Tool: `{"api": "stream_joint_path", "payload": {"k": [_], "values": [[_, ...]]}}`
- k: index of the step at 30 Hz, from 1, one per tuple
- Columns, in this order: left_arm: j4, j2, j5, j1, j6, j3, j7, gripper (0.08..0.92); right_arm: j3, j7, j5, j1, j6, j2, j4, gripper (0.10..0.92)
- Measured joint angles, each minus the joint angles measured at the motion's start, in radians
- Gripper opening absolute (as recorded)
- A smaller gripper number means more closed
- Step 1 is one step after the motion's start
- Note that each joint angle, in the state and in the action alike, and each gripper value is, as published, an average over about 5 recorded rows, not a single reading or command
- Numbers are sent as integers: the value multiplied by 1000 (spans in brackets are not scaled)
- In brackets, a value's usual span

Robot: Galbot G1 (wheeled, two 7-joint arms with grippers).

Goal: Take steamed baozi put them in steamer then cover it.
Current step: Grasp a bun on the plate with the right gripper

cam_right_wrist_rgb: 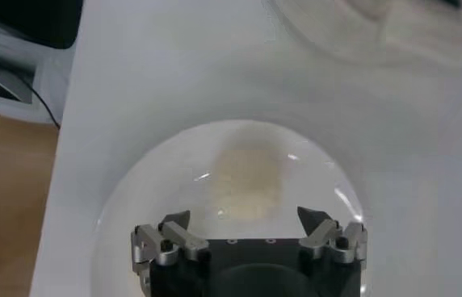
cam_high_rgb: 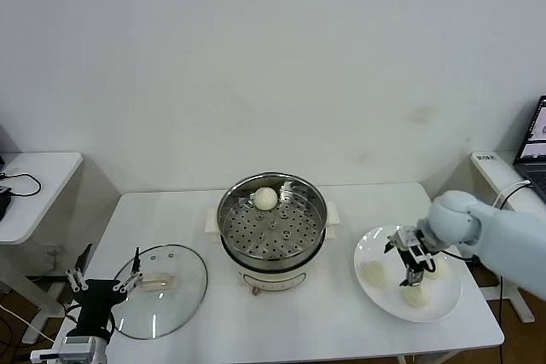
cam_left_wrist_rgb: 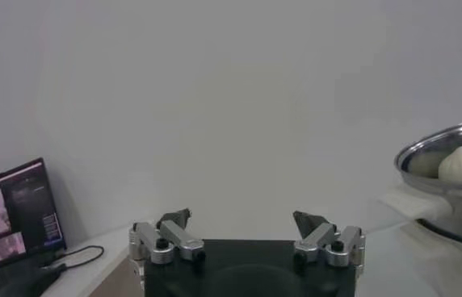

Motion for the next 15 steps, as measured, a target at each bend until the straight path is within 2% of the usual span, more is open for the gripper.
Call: {"api": "stream_joint_path", "payload": {"k": [15], "values": [[7,-2,5,-3,3,-8,0,823,87,33,-31,-107,-1,111,-127,823]]}}
